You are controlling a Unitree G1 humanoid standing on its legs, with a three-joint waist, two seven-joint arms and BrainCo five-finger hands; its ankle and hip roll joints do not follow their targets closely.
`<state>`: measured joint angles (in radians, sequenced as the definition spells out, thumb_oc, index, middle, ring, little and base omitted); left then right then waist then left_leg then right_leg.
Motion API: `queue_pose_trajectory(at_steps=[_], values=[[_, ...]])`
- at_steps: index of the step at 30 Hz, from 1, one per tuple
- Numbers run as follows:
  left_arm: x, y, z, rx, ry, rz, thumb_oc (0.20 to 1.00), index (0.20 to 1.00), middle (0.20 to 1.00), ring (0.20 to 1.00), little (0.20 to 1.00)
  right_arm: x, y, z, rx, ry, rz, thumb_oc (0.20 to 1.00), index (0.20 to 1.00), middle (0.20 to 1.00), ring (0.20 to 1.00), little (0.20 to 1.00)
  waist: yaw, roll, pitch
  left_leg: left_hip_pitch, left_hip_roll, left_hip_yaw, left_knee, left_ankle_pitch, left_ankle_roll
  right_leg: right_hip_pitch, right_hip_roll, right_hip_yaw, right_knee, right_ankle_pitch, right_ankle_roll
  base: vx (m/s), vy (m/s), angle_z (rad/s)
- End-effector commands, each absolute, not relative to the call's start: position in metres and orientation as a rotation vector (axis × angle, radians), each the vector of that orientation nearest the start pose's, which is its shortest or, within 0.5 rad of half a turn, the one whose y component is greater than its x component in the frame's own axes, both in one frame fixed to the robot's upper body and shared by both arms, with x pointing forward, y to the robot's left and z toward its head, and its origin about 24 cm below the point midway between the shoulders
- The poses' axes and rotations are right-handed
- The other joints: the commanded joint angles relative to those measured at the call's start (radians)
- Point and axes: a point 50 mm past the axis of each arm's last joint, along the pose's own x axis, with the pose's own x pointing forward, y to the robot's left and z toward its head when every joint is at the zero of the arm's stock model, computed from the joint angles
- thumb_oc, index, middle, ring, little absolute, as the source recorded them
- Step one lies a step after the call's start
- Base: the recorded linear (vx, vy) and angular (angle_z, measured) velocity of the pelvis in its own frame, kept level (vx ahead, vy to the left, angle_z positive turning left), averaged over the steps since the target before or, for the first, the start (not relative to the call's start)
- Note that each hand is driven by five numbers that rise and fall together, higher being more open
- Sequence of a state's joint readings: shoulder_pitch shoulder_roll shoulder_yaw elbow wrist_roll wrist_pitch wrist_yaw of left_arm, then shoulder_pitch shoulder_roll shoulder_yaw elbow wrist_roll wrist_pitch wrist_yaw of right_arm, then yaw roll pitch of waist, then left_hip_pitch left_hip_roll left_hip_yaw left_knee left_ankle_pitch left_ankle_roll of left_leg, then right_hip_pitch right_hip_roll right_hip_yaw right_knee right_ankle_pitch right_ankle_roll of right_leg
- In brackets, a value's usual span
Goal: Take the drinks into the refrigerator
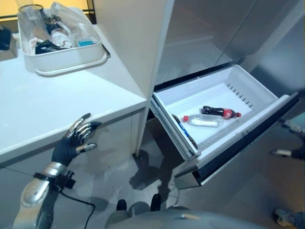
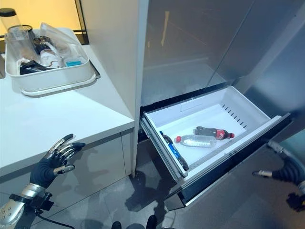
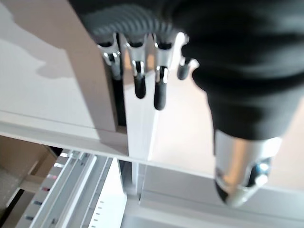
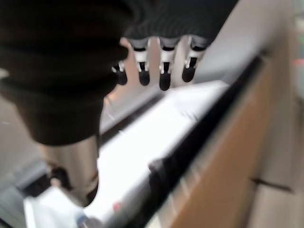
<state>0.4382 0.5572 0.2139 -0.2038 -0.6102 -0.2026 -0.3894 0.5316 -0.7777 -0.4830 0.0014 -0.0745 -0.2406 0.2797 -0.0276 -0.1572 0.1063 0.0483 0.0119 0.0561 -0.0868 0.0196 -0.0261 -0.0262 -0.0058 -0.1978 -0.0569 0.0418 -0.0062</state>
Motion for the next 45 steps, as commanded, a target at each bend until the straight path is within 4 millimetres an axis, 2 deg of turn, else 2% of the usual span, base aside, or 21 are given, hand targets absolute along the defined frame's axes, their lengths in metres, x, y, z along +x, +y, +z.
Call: queue_pose_trajectory(at_steps=[1,2,3,4,5,6,8,9,10,11,12,13,14,15,16,17,20,24,29,31,45], values=[[0.167,0.28,0.095,0.097,-0.179,-0.17,1.0,1.0,1.0,1.0,1.0,0.156,-0.373,0.101,-0.974,0.21,-0.07,1.0,1.0,1.0,1.0,1.0,0.003,-0.008,-0.002,0.032,0.005,-0.004,0.0,-0.074,0.011,0.006,-0.057,-0.001,0.067,0.012,0.128,0.01,0.022,-0.04],[0.164,0.281,0.094,0.105,-0.171,-0.162,1.0,1.0,1.0,1.0,1.0,0.152,-0.373,0.093,-0.975,0.255,-0.051,1.0,1.0,1.0,1.0,1.0,0.002,-0.009,-0.002,0.036,0.005,0.002,0.0,-0.077,0.013,0.007,-0.056,0.006,0.066,0.012,0.128,0.01,0.028,-0.11],[0.163,0.281,0.093,0.102,-0.169,-0.165,1.0,1.0,1.0,1.0,1.0,0.143,-0.374,0.065,-0.932,0.37,-0.007,1.0,1.0,1.0,1.0,1.0,0.005,-0.005,-0.003,0.041,0.003,0.009,0.0,-0.078,0.013,0.008,-0.056,0.012,0.064,0.014,0.13,0.01,0.028,-0.18],[0.163,0.281,0.093,0.103,-0.169,-0.163,1.0,1.0,1.0,1.0,1.0,0.145,-0.374,0.064,-0.931,0.368,-0.004,1.0,1.0,1.0,1.0,1.0,0.004,-0.006,-0.003,0.042,0.004,0.011,0.0,-0.079,0.013,0.009,-0.056,0.014,0.064,0.014,0.13,-0.01,0.03,-0.24],[0.163,0.281,0.09,0.099,-0.162,-0.158,1.0,1.0,1.0,1.0,1.0,0.136,-0.37,0.035,-0.865,0.478,0.046,1.0,1.0,1.0,1.0,1.0,0.005,-0.006,0.0,0.045,0.003,0.016,0.0,-0.079,0.012,0.009,-0.055,0.022,0.063,0.015,0.13,-0.01,0.012,-0.15],[0.163,0.281,0.09,0.1,-0.162,-0.157,1.0,1.0,1.0,1.0,1.0,0.136,-0.37,0.034,-0.864,0.478,0.048,1.0,1.0,1.0,1.0,1.0,0.004,-0.007,0.0,0.046,0.004,0.017,0.0,-0.079,0.012,0.009,-0.054,0.023,0.063,0.015,0.13,-0.02,0.016,-0.13],[0.164,0.28,0.089,0.11,-0.16,-0.16,1.0,1.0,1.0,1.0,1.0,0.126,-0.362,0.005,-0.827,0.601,0.136,1.0,1.0,1.0,1.0,1.0,0.009,-0.006,0.003,0.047,0.003,0.017,0.0,-0.079,0.011,0.01,-0.056,0.024,0.061,0.015,0.13,-0.01,0.005,-0.09],[0.164,0.281,0.09,0.112,-0.16,-0.159,1.0,1.0,1.0,1.0,1.0,0.126,-0.361,0.005,-0.826,0.6,0.138,1.0,1.0,1.0,1.0,1.0,0.008,-0.007,0.004,0.047,0.003,0.017,0.0,-0.079,0.011,0.011,-0.056,0.024,0.061,0.015,0.13,-0.01,-0.002,-0.09],[0.167,0.278,0.089,0.11,-0.166,-0.168,1.0,1.0,1.0,1.0,1.0,0.123,-0.348,-0.017,-0.816,0.679,0.244,0.934,0.934,0.934,0.934,0.934,0.017,-0.004,0.007,0.047,0.003,0.017,0.0,-0.078,0.011,0.013,-0.057,0.02,0.061,0.015,0.13,-0.01,-0.002,-0.06],[0.167,0.278,0.09,0.112,-0.166,-0.165,1.0,1.0,1.0,1.0,1.0,0.124,-0.347,-0.018,-0.816,0.677,0.247,0.934,0.934,0.934,0.934,0.934,0.015,-0.006,0.008,0.048,0.003,0.017,0.0,-0.079,0.011,0.013,-0.057,0.021,0.061,0.014,0.13,-0.02,-0.006,-0.07],[0.171,0.274,0.09,0.105,-0.181,-0.171,1.0,1.0,1.0,1.0,1.0,0.127,-0.335,-0.034,-0.79,0.71,0.298,0.711,0.711,0.711,0.711,0.711,0.024,-0.003,0.012,0.047,0.003,0.013,0.0,-0.077,0.01,0.015,-0.059,0.016,0.06,0.015,0.13,-0.02,-0.004,-0.03],[0.171,0.275,0.09,0.107,-0.182,-0.169,1.0,1.0,1.0,1.0,1.0,0.129,-0.335,-0.035,-0.79,0.707,0.299,0.529,0.529,0.529,0.529,0.529,0.022,-0.005,0.013,0.047,0.003,0.013,0.0,-0.077,0.01,0.015,-0.059,0.016,0.06,0.015,0.13,-0.02,-0.005,-0.04],[0.174,0.273,0.091,0.105,-0.192,-0.172,1.0,1.0,1.0,1.0,1.0,0.129,-0.327,-0.046,-0.767,0.732,0.332,0.2,0.2,0.2,0.2,0.2,0.027,-0.002,0.016,0.047,0.003,0.011,0.0,-0.077,0.01,0.017,-0.061,0.014,0.059,0.015,0.13,0.0,0.0,0.0],[0.179,0.268,0.093,0.095,-0.209,-0.187,1.0,1.0,1.0,1.0,1.0,0.136,-0.312,-0.061,-0.729,0.751,0.376,0.2,0.2,0.2,0.2,0.2,0.038,0.004,0.018,0.049,0.002,0.007,0.0,-0.075,0.011,0.021,-0.064,0.01,0.059,0.015,0.129,-0.01,0.005,0.04],[0.179,0.268,0.093,0.097,-0.211,-0.186,1.0,1.0,1.0,1.0,1.0,0.137,-0.311,-0.062,-0.729,0.748,0.376,0.2,0.2,0.2,0.2,0.2,0.037,0.003,0.02,0.049,0.002,0.007,0.0,-0.076,0.011,0.021,-0.063,0.01,0.06,0.015,0.129,0.0,0.0,0.0],[0.183,0.264,0.094,0.087,-0.225,-0.199,1.0,1.0,1.0,1.0,1.0,0.147,-0.296,-0.071,-0.72,0.744,0.423,0.2,0.2,0.2,0.2,0.2,0.047,0.009,0.021,0.052,0.002,0.005,0.0,-0.075,0.012,0.025,-0.065,0.006,0.06,0.014,0.128,0.0,0.0,0.0],[0.188,0.258,0.097,0.069,-0.246,-0.211,1.0,1.0,1.0,1.0,1.0,0.165,-0.279,-0.081,-0.722,0.728,0.432,0.2,0.2,0.2,0.2,0.2,0.061,0.015,0.026,0.054,0.0,0.0,0.0,-0.073,0.013,0.029,-0.068,0.002,0.06,0.014,0.128,0.0,-0.001,0.02],[0.194,0.253,0.1,0.055,-0.265,-0.233,1.0,1.0,1.0,1.0,1.0,0.188,-0.264,-0.081,-0.785,0.682,0.463,0.2,0.2,0.2,0.2,0.2,0.083,0.027,0.034,0.054,-0.002,-0.012,0.0,-0.07,0.013,0.034,-0.075,-0.006,0.062,0.011,0.126,0.01,-0.005,0.05],[0.193,0.249,0.099,0.049,-0.258,-0.258,1.0,1.0,1.0,1.0,1.0,0.205,-0.267,-0.073,-0.847,0.648,0.454,0.2,0.2,0.2,0.2,0.2,0.104,0.036,0.039,0.051,-0.007,-0.028,0.0,-0.065,0.014,0.04,-0.081,-0.023,0.065,0.008,0.124,0.01,-0.014,0.13],[0.193,0.247,0.1,0.051,-0.254,-0.277,1.0,1.0,1.0,1.0,1.0,0.214,-0.276,-0.064,-0.886,0.631,0.412,0.2,0.2,0.2,0.2,0.2,0.117,0.042,0.042,0.048,-0.008,-0.039,0.0,-0.061,0.013,0.043,-0.086,-0.037,0.063,0.009,0.124,0.01,-0.018,0.22],[0.191,0.242,0.098,0.026,-0.239,-0.311,1.0,1.0,1.0,1.0,1.0,0.248,-0.295,-0.031,-1.029,0.55,0.362,0.2,0.2,0.2,0.2,0.2,0.151,0.053,0.052,0.036,-0.008,-0.071,0.0,-0.049,0.01,0.05,-0.092,-0.069,0.06,0.007,0.12,0.01,-0.012,0.08]])
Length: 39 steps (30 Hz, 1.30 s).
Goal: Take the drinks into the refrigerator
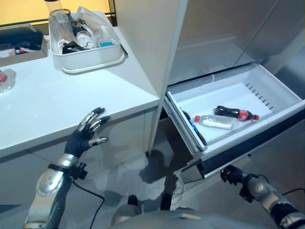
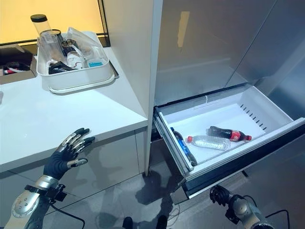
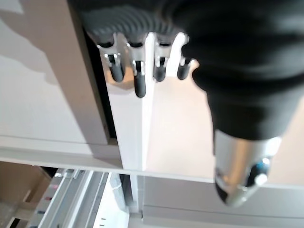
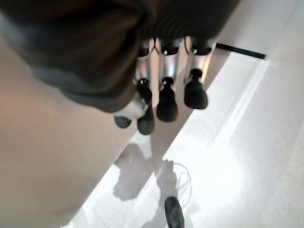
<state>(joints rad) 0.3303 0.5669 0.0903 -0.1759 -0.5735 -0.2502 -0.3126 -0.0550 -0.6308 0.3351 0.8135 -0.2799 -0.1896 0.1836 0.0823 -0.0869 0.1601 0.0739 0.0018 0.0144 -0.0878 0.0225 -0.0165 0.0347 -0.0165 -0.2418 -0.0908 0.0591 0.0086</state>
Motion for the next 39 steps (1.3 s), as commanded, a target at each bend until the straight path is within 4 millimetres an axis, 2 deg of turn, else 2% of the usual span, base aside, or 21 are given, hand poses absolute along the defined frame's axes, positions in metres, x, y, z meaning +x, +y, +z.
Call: queue_pose_trajectory(at_steps=[1,8,10,11,12,13,14,17,19,22,23,24,25,26,27,28,29,30,31,36,39], values=[[0.191,0.242,0.098,0.024,-0.239,-0.312,1.0,1.0,1.0,1.0,1.0,0.252,-0.295,-0.027,-1.035,0.539,0.355,0.2,0.2,0.2,0.2,0.2,0.043,-0.017,0.0,0.01,0.002,-0.03,0.001,-0.052,0.001,-0.011,-0.082,-0.025,0.093,-0.01,0.106,0.0,0.0,0.0],[0.19,0.237,0.099,-0.006,-0.24,-0.343,1.0,1.0,1.0,1.0,1.0,0.304,-0.29,0.025,-1.089,0.372,0.286,0.2,0.2,0.2,0.2,0.2,0.077,-0.013,0.016,-0.005,-0.002,-0.037,0.001,-0.043,0.007,-0.028,-0.085,-0.023,0.102,-0.005,0.106,-0.02,-0.015,0.06],[0.19,0.234,0.098,-0.033,-0.239,-0.357,1.0,1.0,1.0,1.0,1.0,0.333,-0.279,0.061,-1.097,0.253,0.251,0.2,0.2,0.2,0.2,0.2,0.098,-0.014,0.021,-0.014,-0.003,-0.044,0.001,-0.037,0.006,-0.03,-0.088,-0.032,0.099,-0.002,0.105,0.0,0.0,0.0],[0.19,0.234,0.099,-0.034,-0.241,-0.355,1.0,1.0,1.0,1.0,1.0,0.334,-0.279,0.062,-1.099,0.25,0.252,0.2,0.2,0.2,0.2,0.2,0.095,-0.013,0.023,-0.014,-0.003,-0.045,0.001,-0.036,0.006,-0.03,-0.088,-0.033,0.099,-0.002,0.105,0.0,0.0,0.0],[0.19,0.232,0.099,-0.037,-0.242,-0.366,1.0,1.0,1.0,1.0,1.0,0.345,-0.276,0.078,-1.101,0.203,0.227,0.2,0.2,0.2,0.2,0.2,0.107,-0.012,0.024,-0.019,-0.003,-0.049,0.001,-0.034,0.005,-0.03,-0.087,-0.037,0.097,-0.001,0.104,0.0,0.0,0.0],[0.192,0.229,0.102,-0.049,-0.258,-0.379,1.0,1.0,1.0,1.0,1.0,0.363,-0.27,0.112,-1.089,0.099,0.159,0.2,0.2,0.2,0.2,0.2,0.119,-0.008,0.031,-0.027,-0.005,-0.058,0.001,-0.028,0.004,-0.031,-0.088,-0.046,0.094,0.001,0.102,0.0,0.0,0.0],[0.193,0.229,0.102,-0.05,-0.261,-0.378,1.0,1.0,1.0,1.0,1.0,0.364,-0.27,0.113,-1.091,0.096,0.158,0.2,0.2,0.2,0.2,0.2,0.117,-0.007,0.033,-0.027,-0.005,-0.059,0.001,-0.027,0.004,-0.031,-0.088,-0.047,0.094,0.001,0.102,-0.03,-0.021,0.04],[0.199,0.228,0.107,-0.044,-0.286,-0.369,1.0,1.0,1.0,1.0,1.0,0.385,-0.24,0.162,-1.018,-0.105,0.121,0.2,0.2,0.2,0.2,0.2,0.137,0.0,0.045,-0.046,-0.008,-0.074,0.007,-0.018,0.002,-0.032,-0.09,-0.063,0.084,0.006,0.1,-0.03,-0.017,0.21],[0.2,0.228,0.103,-0.056,-0.281,-0.344,1.0,1.0,1.0,1.0,1.0,0.385,-0.229,0.148,-0.911,-0.104,0.128,0.2,0.2,0.2,0.2,0.2,0.14,0.002,0.046,-0.049,-0.008,-0.075,0.009,-0.018,0.002,-0.028,-0.091,-0.069,0.075,0.01,0.101,0.0,0.003,0.17],[0.201,0.227,0.101,-0.054,-0.27,-0.342,1.0,1.0,1.0,1.0,1.0,0.38,-0.224,0.127,-0.913,-0.05,0.177,0.2,0.2,0.2,0.2,0.2,0.139,-0.002,0.042,-0.049,-0.008,-0.076,0.008,-0.02,0.002,-0.025,-0.09,-0.072,0.07,0.012,0.102,0.03,0.012,0.1],[0.199,0.229,0.101,-0.049,-0.272,-0.324,1.0,1.0,1.0,1.0,1.0,0.366,-0.222,0.097,-0.914,0.009,0.228,0.2,0.2,0.2,0.2,0.2,0.133,-0.006,0.043,-0.048,-0.007,-0.076,0.01,-0.022,0.003,-0.024,-0.089,-0.072,0.071,0.011,0.103,0.03,0.006,0.17],[0.199,0.229,0.101,-0.049,-0.269,-0.325,1.0,1.0,1.0,1.0,1.0,0.365,-0.222,0.096,-0.913,0.012,0.228,0.2,0.2,0.2,0.2,0.2,0.134,-0.007,0.04,-0.048,-0.007,-0.077,0.009,-0.023,0.003,-0.024,-0.089,-0.072,0.071,0.011,0.103,0.03,0.002,0.19],[0.197,0.234,0.102,-0.039,-0.278,-0.3,1.0,1.0,1.0,1.0,1.0,0.346,-0.229,0.068,-0.866,0.073,0.238,0.2,0.2,0.2,0.2,0.2,0.124,-0.012,0.042,-0.048,-0.006,-0.078,0.01,-0.025,0.004,-0.026,-0.089,-0.072,0.076,0.009,0.104,0.01,-0.004,0.23],[0.197,0.234,0.102,-0.037,-0.275,-0.302,1.0,1.0,1.0,1.0,1.0,0.345,-0.23,0.067,-0.864,0.076,0.238,0.2,0.2,0.2,0.2,0.2,0.126,-0.013,0.04,-0.048,-0.006,-0.078,0.01,-0.025,0.004,-0.026,-0.089,-0.073,0.076,0.009,0.104,0.02,-0.002,0.28],[0.195,0.24,0.103,-0.013,-0.284,-0.272,1.0,1.0,1.0,1.0,1.0,0.324,-0.24,0.044,-0.836,0.135,0.236,0.2,0.2,0.2,0.2,0.2,0.113,-0.018,0.04,-0.048,-0.007,-0.078,0.01,-0.027,0.006,-0.026,-0.089,-0.072,0.08,0.006,0.106,0.01,0.002,0.21],[0.195,0.239,0.103,-0.012,-0.282,-0.274,1.0,1.0,1.0,1.0,1.0,0.323,-0.24,0.043,-0.835,0.137,0.235,0.2,0.2,0.2,0.2,0.2,0.115,-0.019,0.038,-0.048,-0.007,-0.079,0.01,-0.027,0.006,-0.026,-0.089,-0.073,0.08,0.006,0.106,0.03,0.004,0.13],[0.194,0.241,0.103,-0.002,-0.287,-0.256,1.0,1.0,1.0,1.0,1.0,0.305,-0.248,0.022,-0.813,0.203,0.227,0.2,0.2,0.2,0.2,0.2,0.105,-0.025,0.037,-0.048,-0.007,-0.08,0.009,-0.029,0.007,-0.025,-0.091,-0.073,0.081,0.005,0.108,0.02,0.002,0.07],[0.194,0.241,0.103,-0.002,-0.286,-0.257,1.0,1.0,1.0,1.0,1.0,0.304,-0.248,0.021,-0.812,0.205,0.227,0.2,0.2,0.2,0.2,0.2,0.106,-0.026,0.036,-0.048,-0.007,-0.081,0.009,-0.029,0.007,-0.025,-0.091,-0.074,0.081,0.004,0.108,0.02,0.015,0.13],[0.194,0.243,0.102,0.007,-0.286,-0.239,1.0,1.0,1.0,1.0,1.0,0.287,-0.251,0.003,-0.789,0.257,0.23,0.2,0.2,0.2,0.2,0.2,0.093,-0.03,0.033,-0.045,-0.007,-0.079,0.006,-0.031,0.008,-0.025,-0.092,-0.071,0.081,0.004,0.109,0.0,0.0,0.0],[0.192,0.245,0.101,0.011,-0.3,-0.201,1.0,1.0,1.0,1.0,1.0,0.256,-0.252,-0.024,-0.701,0.318,0.215,0.2,0.2,0.2,0.2,0.2,0.059,-0.037,0.025,-0.031,-0.004,-0.057,0.002,-0.039,0.007,-0.025,-0.09,-0.049,0.077,0.007,0.111,0.01,0.024,-0.1],[0.19,0.246,0.1,0.016,-0.301,-0.178,1.0,1.0,1.0,1.0,1.0,0.246,-0.25,-0.026,-0.683,0.311,0.223,0.2,0.2,0.2,0.2,0.2,0.041,-0.036,0.019,-0.021,-0.001,-0.04,0.001,-0.044,0.006,-0.024,-0.086,-0.033,0.07,0.009,0.112,0.0,0.044,-0.22]])
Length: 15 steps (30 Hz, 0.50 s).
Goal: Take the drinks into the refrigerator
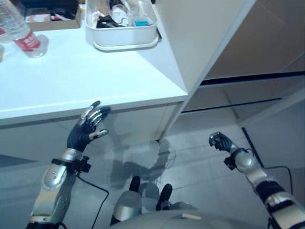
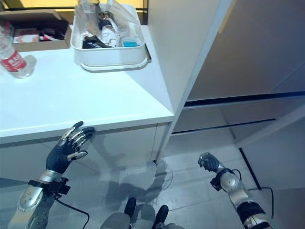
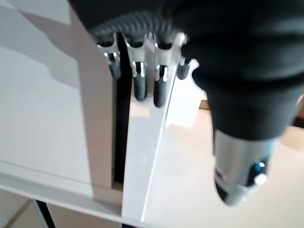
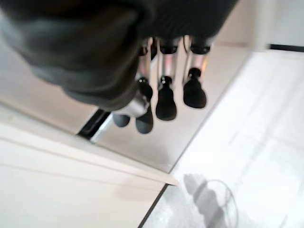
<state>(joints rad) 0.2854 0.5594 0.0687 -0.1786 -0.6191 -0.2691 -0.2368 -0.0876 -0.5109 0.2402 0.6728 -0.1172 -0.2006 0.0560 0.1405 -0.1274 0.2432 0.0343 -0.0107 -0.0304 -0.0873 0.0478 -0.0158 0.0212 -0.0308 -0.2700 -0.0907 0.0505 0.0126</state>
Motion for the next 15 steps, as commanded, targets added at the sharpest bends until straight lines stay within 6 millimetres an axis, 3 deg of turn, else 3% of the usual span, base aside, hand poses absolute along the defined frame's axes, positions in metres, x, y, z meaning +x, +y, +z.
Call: queue_pose_trajectory(at_steps=[1,10,11,15], values=[[0.19,0.246,0.1,0.016,-0.301,-0.178,1.0,1.0,1.0,1.0,1.0,0.245,-0.25,-0.027,-0.683,0.312,0.223,0.2,0.2,0.2,0.2,0.2,-0.016,0.004,-0.065,0.019,0.012,0.006,0.0,-0.07,0.005,-0.01,-0.072,-0.004,0.069,0.018,0.108,0.0,0.015,-0.3],[0.188,0.249,0.095,0.024,-0.289,-0.139,1.0,1.0,1.0,1.0,1.0,0.225,-0.243,-0.031,-0.639,0.295,0.25,0.2,0.2,0.2,0.2,0.2,-0.058,0.004,-0.08,0.043,0.018,0.043,0.0,-0.083,0.003,-0.005,-0.062,0.034,0.063,0.021,0.111,0.0,0.017,-0.17],[0.187,0.249,0.093,0.025,-0.282,-0.138,1.0,1.0,1.0,1.0,1.0,0.222,-0.243,-0.031,-0.628,0.295,0.249,1.0,1.0,1.0,1.0,1.0,-0.061,0.003,-0.081,0.045,0.019,0.046,0.0,-0.084,0.003,-0.004,-0.062,0.037,0.063,0.021,0.111,0.0,0.007,-0.08],[0.187,0.25,0.087,0.037,-0.253,-0.128,1.0,1.0,1.0,1.0,1.0,0.212,-0.239,-0.035,-0.575,0.304,0.257,1.0,1.0,1.0,1.0,1.0,-0.074,0.001,-0.092,0.056,0.02,0.055,0.0,-0.089,0.002,0.0,-0.058,0.046,0.063,0.021,0.112,0.01,0.006,-0.04]])
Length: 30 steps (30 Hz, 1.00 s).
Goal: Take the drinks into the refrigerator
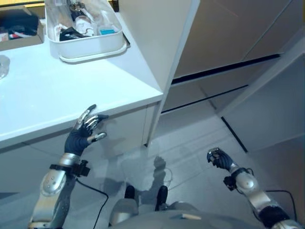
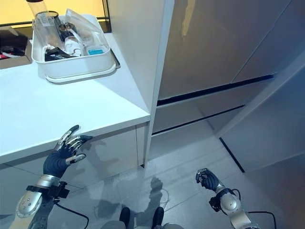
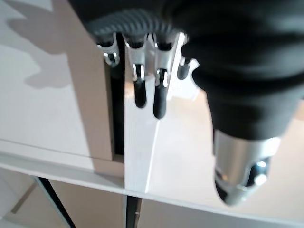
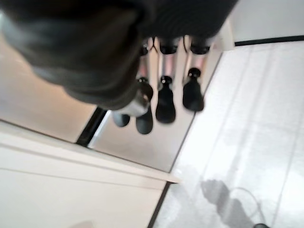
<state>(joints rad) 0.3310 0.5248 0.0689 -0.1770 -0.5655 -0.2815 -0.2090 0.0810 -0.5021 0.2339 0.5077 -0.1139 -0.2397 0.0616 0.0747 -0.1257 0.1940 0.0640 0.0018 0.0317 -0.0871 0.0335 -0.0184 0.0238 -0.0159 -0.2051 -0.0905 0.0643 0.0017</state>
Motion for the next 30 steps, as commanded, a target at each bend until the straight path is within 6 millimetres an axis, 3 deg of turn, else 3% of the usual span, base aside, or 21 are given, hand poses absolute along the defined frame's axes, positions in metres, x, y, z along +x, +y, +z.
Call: queue_pose_trajectory(at_steps=[1,9,19,22,24,30], values=[[0.187,0.251,0.084,0.041,-0.24,-0.123,1.0,1.0,1.0,1.0,1.0,0.209,-0.238,-0.038,-0.563,0.312,0.259,1.0,1.0,1.0,1.0,1.0,-0.01,-0.002,-0.047,0.029,0.008,-0.007,0.0,-0.075,0.005,0.0,-0.072,-0.017,0.063,0.006,0.123,0.01,0.009,-0.07],[0.189,0.251,0.071,0.062,-0.198,-0.112,1.0,1.0,1.0,1.0,1.0,0.187,-0.23,-0.061,-0.382,0.392,0.222,1.0,1.0,1.0,1.0,1.0,-0.027,-0.001,-0.077,0.047,0.011,0.006,0.0,-0.084,0.005,0.01,-0.067,-0.002,0.067,0.004,0.125,0.01,0.017,-0.08],[0.191,0.247,0.062,0.104,-0.177,-0.126,1.0,1.0,1.0,1.0,1.0,0.175,-0.224,-0.076,-0.303,0.452,0.205,1.0,1.0,1.0,1.0,1.0,-0.04,0.008,-0.099,0.061,0.01,0.02,0.0,-0.091,0.006,0.018,-0.065,0.012,0.067,0.002,0.126,0.0,0.011,-0.02],[0.193,0.242,0.071,0.112,-0.206,-0.221,1.0,1.0,1.0,1.0,1.0,0.175,-0.225,-0.076,-0.297,0.451,0.195,1.0,1.0,1.0,1.0,1.0,-0.043,0.012,-0.104,0.062,0.009,0.023,0.0,-0.092,0.006,0.016,-0.066,0.017,0.069,0.004,0.129,0.0,0.018,-0.04],[0.194,0.234,0.078,0.113,-0.2,-0.39,1.0,1.0,1.0,1.0,1.0,0.176,-0.227,-0.075,-0.31,0.443,0.207,1.0,1.0,1.0,1.0,1.0,-0.05,0.019,-0.107,0.063,0.007,0.026,0.0,-0.092,0.006,0.013,-0.065,0.023,0.069,0.006,0.131,0.0,0.025,-0.06],[0.191,0.225,0.081,0.094,-0.112,-0.631,1.0,1.0,1.0,1.0,1.0,0.176,-0.222,-0.075,-0.331,0.448,0.268,1.0,1.0,1.0,1.0,1.0,-0.06,0.022,-0.111,0.067,0.009,0.033,0.0,-0.095,0.004,0.011,-0.065,0.031,0.069,0.008,0.133,0.0,0.004,-0.03]])
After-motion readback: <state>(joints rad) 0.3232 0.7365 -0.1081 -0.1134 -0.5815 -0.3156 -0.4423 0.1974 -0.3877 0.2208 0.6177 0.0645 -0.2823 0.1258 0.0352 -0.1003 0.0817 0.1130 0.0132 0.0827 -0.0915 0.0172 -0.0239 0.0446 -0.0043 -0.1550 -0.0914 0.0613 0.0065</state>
